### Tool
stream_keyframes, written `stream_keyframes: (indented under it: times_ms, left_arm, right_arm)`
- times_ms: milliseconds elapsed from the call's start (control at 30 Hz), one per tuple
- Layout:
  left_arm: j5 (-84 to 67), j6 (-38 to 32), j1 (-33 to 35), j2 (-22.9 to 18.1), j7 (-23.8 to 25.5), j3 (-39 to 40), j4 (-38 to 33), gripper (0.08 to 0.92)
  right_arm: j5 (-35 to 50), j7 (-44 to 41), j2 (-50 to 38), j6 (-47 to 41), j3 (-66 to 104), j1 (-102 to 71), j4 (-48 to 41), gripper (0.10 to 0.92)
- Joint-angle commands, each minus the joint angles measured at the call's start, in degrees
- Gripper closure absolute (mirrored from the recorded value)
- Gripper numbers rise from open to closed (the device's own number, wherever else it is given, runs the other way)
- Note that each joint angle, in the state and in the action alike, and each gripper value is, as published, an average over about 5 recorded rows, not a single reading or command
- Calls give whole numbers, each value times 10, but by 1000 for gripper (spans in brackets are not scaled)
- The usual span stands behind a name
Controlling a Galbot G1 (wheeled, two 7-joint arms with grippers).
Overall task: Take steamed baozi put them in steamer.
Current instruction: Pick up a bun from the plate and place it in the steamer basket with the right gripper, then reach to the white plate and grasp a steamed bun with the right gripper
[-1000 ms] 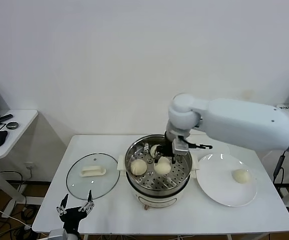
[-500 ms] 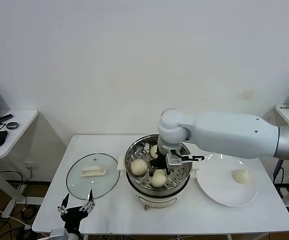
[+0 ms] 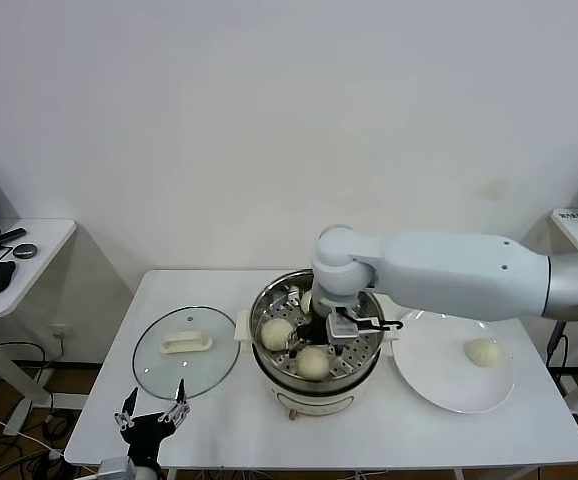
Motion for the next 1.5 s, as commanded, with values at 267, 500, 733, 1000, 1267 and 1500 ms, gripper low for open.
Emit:
stream_keyframes:
  times_ms: [267,500,733,1000,1267,1500]
  left_arm:
    - [-10,2,-2,9,6,-1,-4,177]
    - [-18,3,1,24,21,-14,-14,177]
    - [-48,18,-7,40,25,-44,-10,177]
    - [-45,22,3,34,27,-44,-13,177]
    - [-41,22,20,31,22,-49,-6,177]
    - [-41,23,18,32,21,-58,4,177]
  right_arm:
    - [283,-5,-141,-219,17,141,-47,203]
    - [308,-12,-247,-422,25,103,-122,203]
    - [218,-39,-334,-487,48,21,-127,203]
    - [93,-43,-351,-408,220,-183,-191,203]
    - [-23,-51,-303,-320,374,-358,-303,203]
    - [-72,-39,-268,-320,414,-394,-349,203]
